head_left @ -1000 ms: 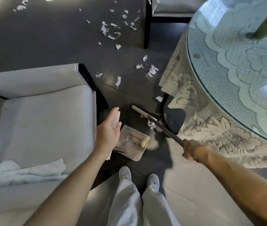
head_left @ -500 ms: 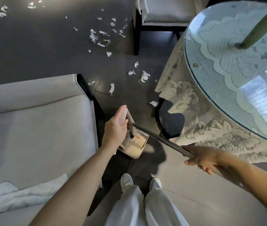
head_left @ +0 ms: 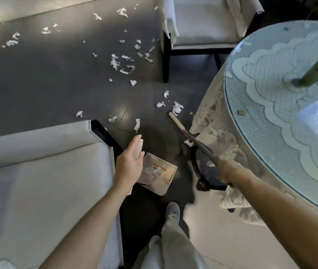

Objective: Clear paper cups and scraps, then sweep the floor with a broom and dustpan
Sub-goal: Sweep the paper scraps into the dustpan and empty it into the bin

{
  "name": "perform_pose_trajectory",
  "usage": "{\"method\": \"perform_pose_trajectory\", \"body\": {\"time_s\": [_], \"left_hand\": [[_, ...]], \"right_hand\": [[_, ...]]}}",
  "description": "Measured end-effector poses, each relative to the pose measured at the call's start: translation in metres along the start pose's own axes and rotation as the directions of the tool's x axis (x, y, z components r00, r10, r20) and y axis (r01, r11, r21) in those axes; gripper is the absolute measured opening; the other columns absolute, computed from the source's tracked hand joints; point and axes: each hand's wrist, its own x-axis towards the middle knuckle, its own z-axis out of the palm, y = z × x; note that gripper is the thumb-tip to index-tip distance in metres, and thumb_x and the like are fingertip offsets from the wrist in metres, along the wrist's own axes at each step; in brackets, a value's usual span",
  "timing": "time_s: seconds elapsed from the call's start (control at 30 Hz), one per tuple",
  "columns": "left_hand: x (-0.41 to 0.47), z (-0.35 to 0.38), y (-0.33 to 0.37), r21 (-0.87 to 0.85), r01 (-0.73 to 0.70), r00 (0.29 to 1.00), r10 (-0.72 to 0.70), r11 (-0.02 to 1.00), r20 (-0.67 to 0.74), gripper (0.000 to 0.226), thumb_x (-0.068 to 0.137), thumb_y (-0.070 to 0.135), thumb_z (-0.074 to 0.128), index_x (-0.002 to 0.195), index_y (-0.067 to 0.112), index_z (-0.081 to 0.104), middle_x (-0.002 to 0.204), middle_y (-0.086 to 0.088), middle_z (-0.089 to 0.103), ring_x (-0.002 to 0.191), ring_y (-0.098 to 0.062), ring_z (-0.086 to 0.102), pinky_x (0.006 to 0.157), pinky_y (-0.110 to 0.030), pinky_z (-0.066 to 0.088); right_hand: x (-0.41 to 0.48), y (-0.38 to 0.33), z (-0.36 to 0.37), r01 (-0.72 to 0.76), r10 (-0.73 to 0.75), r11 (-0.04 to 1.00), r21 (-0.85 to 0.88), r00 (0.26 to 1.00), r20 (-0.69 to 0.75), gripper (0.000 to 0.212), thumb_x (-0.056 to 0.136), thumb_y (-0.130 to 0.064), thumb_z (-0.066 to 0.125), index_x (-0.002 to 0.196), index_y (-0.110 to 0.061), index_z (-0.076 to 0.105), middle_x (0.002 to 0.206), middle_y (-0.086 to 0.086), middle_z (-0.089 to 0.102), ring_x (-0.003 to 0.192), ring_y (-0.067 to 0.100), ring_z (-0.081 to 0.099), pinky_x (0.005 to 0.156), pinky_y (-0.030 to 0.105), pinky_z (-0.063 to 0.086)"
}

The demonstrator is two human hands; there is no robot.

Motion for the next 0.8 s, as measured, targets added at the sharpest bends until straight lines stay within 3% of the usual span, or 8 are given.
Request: {"method": "perform_pose_trajectory", "body": {"time_s": [0.1,0.2,0.27,0.4,0.5,0.6,0.8], "left_hand": [[0.03,0.006,0.005,0.004,0.025,1.0,-0.025,1.0,0.007,0.053,0.093,0.014,0.061,0.142,0.026,0.045,0.137,0.0,0.056,0.124,-0.021,0.054,0.096,-0.015,0.035],[0.051,0.012,0.008,-0.009,0.036,0.999,-0.036,0.999,-0.003,0.053,0.093,0.012,0.061,0.142,0.027,0.046,0.137,0.002,0.055,0.125,-0.016,0.051,0.092,0.001,0.026],[0.059,0.015,0.009,-0.008,0.044,0.999,-0.044,0.999,-0.003,0.053,0.093,0.013,0.061,0.141,0.027,0.046,0.138,0.003,0.055,0.126,-0.015,0.051,0.092,0.001,0.026],[0.064,0.02,0.017,-0.014,0.03,1.0,-0.03,0.999,0.004,0.053,0.093,0.013,0.061,0.142,0.025,0.046,0.137,0.003,0.055,0.125,-0.016,0.051,0.097,-0.008,0.031],[0.069,0.022,0.018,-0.024,0.017,1.0,-0.018,1.0,-0.005,0.053,0.092,0.011,0.062,0.141,0.021,0.047,0.137,0.003,0.055,0.127,-0.015,0.05,0.093,0.006,0.023],[0.071,0.021,0.019,-0.033,0.029,1.0,-0.029,0.999,-0.01,0.052,0.092,0.009,0.061,0.141,0.021,0.048,0.136,0.003,0.057,0.125,-0.012,0.05,0.09,0.009,0.021],[0.075,0.019,0.022,-0.036,0.008,0.999,-0.01,0.999,-0.051,0.051,0.091,0.005,0.061,0.14,0.017,0.049,0.136,-0.001,0.057,0.125,-0.018,0.052,0.089,0.009,0.022]], "right_hand": [[0.027,0.001,0.002,-0.02,0.023,0.996,-0.089,0.999,0.032,0.042,0.097,-0.014,0.045,0.138,-0.009,0.044,0.115,0.008,0.061,0.103,0.021,0.061,0.076,0.023,0.047],[0.045,0.005,0.006,-0.028,0.034,0.996,-0.081,0.997,0.076,0.042,0.098,-0.017,0.044,0.14,-0.01,0.041,0.124,0.014,0.058,0.112,0.028,0.059,0.087,0.031,0.048],[0.047,0.007,-0.001,-0.001,0.009,0.998,-0.058,0.99,0.142,0.045,0.094,-0.019,0.053,0.137,-0.013,0.045,0.119,0.01,0.061,0.103,0.025,0.062,0.081,0.029,0.051],[0.036,0.004,-0.017,0.054,-0.087,0.991,0.125,0.958,0.272,0.046,0.09,-0.017,0.062,0.133,-0.016,0.046,0.097,0.006,0.064,0.061,0.012,0.06,0.048,0.021,0.045],[0.02,0.006,-0.021,0.099,-0.184,0.968,0.231,0.905,0.383,0.053,0.093,-0.014,0.059,0.141,-0.021,0.038,0.073,0.004,0.06,0.032,0.004,0.047,0.037,0.02,0.04],[0.007,0.019,-0.027,0.081,-0.199,0.956,0.282,0.884,0.424,0.065,0.094,-0.02,0.06,0.149,-0.029,0.026,0.056,0.002,0.052,0.033,0.008,0.042,0.037,0.022,0.039],[-0.01,0.032,-0.046,0.064,-0.196,0.938,0.342,0.908,0.37,0.065,0.094,-0.019,0.06,0.147,-0.036,0.027,0.057,0.001,0.049,0.036,0.008,0.045,0.038,0.021,0.041]]}}
